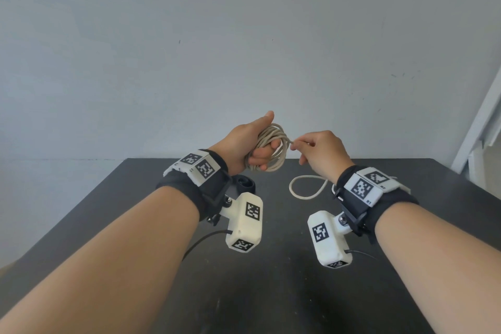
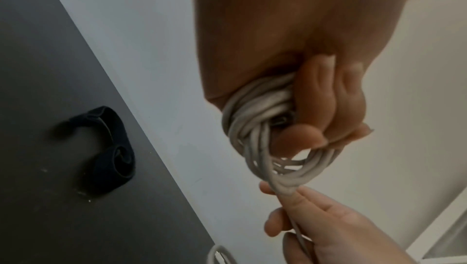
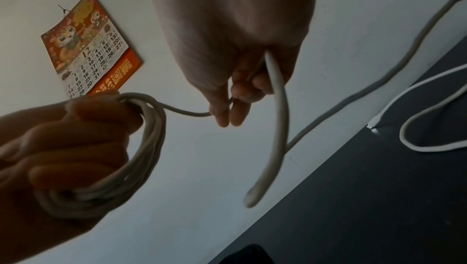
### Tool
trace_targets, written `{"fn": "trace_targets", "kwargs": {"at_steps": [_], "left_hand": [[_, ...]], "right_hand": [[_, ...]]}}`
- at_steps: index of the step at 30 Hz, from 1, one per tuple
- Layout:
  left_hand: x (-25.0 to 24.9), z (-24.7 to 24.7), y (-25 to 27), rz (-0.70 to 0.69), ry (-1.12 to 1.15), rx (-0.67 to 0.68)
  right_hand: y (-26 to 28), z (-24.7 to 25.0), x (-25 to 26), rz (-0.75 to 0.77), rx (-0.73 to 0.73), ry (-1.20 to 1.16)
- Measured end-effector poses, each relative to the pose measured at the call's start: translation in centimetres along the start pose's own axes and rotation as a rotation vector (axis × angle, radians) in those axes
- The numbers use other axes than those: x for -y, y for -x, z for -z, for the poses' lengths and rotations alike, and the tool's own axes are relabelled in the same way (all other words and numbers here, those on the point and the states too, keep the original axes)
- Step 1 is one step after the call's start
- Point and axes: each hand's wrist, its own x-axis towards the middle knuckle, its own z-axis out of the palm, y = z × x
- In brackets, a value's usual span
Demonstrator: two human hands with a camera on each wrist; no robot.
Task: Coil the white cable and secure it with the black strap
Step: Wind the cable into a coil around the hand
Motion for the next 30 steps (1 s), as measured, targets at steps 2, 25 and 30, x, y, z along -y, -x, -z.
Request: {"fn": "trace_targets", "kwargs": {"at_steps": [2, 25, 30], "left_hand": [[-0.2, 0.0, -0.1, -0.018, 0.037, -0.007], [-0.5, -1.1, -0.4, -0.106, 0.224, -0.436], [0.0, -0.4, -0.3, -0.048, -0.052, -0.501]], "right_hand": [[0.1, -0.3, 0.2, -0.003, 0.037, -0.009], [2.6, -3.1, 3.6, 0.069, 0.376, 0.093], [2.9, -3.5, 4.0, 0.134, 0.332, 0.196]]}}
